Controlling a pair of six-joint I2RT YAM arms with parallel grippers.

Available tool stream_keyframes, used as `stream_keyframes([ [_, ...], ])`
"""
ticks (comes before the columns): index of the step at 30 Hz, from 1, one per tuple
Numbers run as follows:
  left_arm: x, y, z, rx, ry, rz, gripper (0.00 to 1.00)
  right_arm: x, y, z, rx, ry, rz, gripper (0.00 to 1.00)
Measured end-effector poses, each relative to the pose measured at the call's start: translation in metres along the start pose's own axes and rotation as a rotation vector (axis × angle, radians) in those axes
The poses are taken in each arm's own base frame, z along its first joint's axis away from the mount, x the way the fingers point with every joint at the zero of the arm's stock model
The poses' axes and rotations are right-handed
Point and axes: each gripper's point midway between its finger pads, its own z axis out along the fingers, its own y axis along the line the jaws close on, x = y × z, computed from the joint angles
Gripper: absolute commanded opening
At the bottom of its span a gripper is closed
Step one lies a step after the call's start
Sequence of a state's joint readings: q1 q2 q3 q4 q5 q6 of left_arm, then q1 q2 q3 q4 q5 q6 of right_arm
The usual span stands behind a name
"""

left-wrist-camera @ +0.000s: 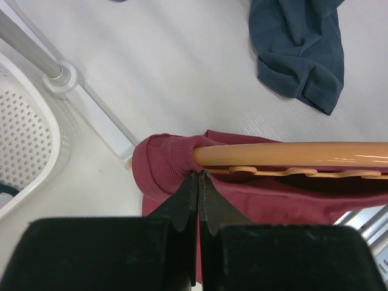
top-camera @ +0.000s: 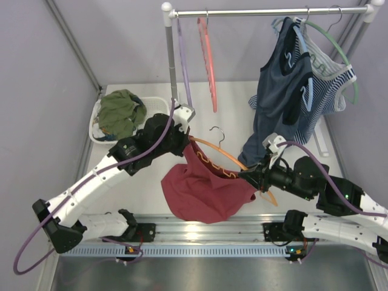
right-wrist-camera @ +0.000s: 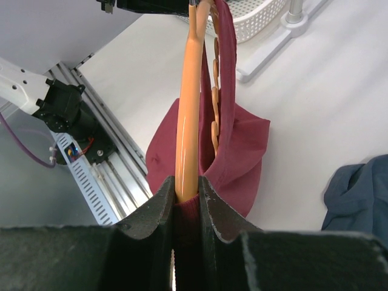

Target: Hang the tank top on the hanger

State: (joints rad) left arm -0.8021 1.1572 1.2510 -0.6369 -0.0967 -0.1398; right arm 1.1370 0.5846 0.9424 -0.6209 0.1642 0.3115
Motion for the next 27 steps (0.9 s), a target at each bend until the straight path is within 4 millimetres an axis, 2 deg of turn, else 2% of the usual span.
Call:
stream_keyframes([
  [4, -0.003, -0.012, -0.004, 0.020, -0.010, 0.016, 0.00, 0.000, -0.001, 0.001, 0.007, 0.002, 0.000, 0.00],
  [9, -0.016, -0.020, -0.015, 0.050, -0.041, 0.007, 0.00, 0.000, -0.004, 0.005, 0.029, 0.002, 0.009, 0.00],
  [15, -0.027, -0.020, -0.038, 0.067, -0.090, -0.009, 0.00, -0.003, -0.009, 0.005, 0.064, -0.010, 0.022, 0.00],
  [19, -0.031, -0.020, -0.048, 0.076, -0.117, -0.014, 0.00, -0.012, -0.012, 0.002, 0.087, -0.038, 0.030, 0.00],
  [27, -0.033, -0.028, -0.042, 0.108, -0.119, -0.030, 0.00, -0.021, -0.012, -0.002, 0.095, -0.066, 0.057, 0.00],
])
